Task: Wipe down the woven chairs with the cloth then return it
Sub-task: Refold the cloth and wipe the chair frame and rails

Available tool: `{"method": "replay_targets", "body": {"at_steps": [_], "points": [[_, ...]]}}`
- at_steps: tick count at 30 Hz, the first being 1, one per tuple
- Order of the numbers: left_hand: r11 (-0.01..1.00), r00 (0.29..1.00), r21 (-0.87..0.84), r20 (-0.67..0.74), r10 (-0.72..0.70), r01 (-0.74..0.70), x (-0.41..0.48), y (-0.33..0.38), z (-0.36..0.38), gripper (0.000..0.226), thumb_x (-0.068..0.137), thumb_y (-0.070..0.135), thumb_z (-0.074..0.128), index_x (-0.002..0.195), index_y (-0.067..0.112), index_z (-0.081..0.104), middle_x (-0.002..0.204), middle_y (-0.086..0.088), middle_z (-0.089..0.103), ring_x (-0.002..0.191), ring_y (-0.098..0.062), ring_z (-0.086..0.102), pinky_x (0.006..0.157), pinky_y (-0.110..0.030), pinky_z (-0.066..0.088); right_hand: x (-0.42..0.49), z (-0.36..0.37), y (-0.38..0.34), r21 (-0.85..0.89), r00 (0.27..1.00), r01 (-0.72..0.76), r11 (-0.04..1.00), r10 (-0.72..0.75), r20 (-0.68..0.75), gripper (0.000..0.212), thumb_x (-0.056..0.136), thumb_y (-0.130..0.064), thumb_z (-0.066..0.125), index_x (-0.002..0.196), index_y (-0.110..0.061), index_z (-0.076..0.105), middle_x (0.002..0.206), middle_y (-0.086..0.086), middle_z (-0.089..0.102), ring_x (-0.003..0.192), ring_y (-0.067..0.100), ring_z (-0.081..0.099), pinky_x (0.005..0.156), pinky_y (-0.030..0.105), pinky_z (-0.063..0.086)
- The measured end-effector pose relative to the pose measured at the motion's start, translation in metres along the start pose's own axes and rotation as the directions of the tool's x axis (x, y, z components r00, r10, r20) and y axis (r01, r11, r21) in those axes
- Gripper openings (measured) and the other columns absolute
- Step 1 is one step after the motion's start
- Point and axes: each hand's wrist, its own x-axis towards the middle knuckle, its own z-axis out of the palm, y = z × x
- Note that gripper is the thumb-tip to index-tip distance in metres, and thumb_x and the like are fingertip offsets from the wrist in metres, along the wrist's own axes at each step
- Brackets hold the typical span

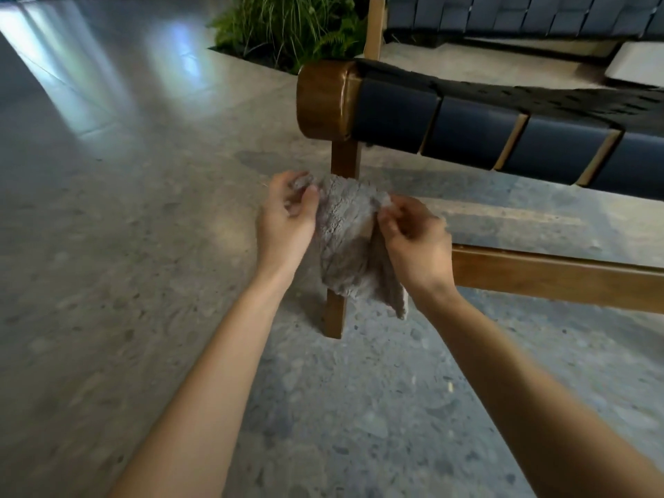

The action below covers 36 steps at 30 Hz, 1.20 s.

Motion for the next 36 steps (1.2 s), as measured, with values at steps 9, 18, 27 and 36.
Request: {"method": "replay_targets", "body": {"at_steps": [9,18,27,36], "points": [[0.945,0.914,-0.164,0.345,-0.213,0.282,0.004,-0.013,0.013,0.054,0.099,0.043,0.037,0.149,0.027,0.024,0.154,0.008,0.029,0.139,-0.006,0.028,0.112,-0.025,0.021,0.010,0.028,-0.006,0.198,0.957,-0.109,0.974,0.050,0.285,0.045,0.101,-0.012,0.039,0.146,-0.017,0.036,0.141,0.001,0.051,0.129,0.016,0.047,0.111,0.035,0.038],[0.971,0.967,-0.238,0.246,0.065,-0.005,0.010,0.003,0.019,0.034,0.100,0.031,0.043,0.134,0.031,0.046,0.126,0.024,0.055,0.115,0.015,0.048,0.093,-0.007,0.040,0.015,0.023,-0.028,0.406,0.973,0.025,0.914,-0.116,0.201,0.053,0.099,-0.003,0.042,0.149,-0.014,0.026,0.146,-0.006,0.041,0.129,0.000,0.042,0.112,0.022,0.032],[0.976,0.969,-0.175,0.183,0.164,-0.132,0.013,0.010,0.018,0.024,0.101,0.022,0.040,0.110,0.041,0.052,0.096,0.035,0.062,0.099,0.018,0.054,0.078,-0.002,0.041,0.017,0.031,-0.023,0.249,0.958,0.210,0.945,-0.250,0.142,0.046,0.102,-0.009,0.040,0.147,-0.010,0.030,0.146,0.003,0.043,0.130,0.004,0.041,0.111,0.023,0.033],[0.984,0.970,-0.175,0.241,0.030,0.014,-0.020,-0.061,0.012,0.040,0.095,0.000,0.049,0.127,0.023,0.054,0.119,0.013,0.063,0.112,0.001,0.058,0.094,-0.017,0.046,-0.049,0.052,0.041,-0.050,0.940,0.336,0.941,-0.338,-0.049,0.049,0.092,0.001,0.057,0.140,-0.006,0.046,0.112,0.013,0.066,0.087,0.003,0.052,0.088,0.033,0.050]]}}
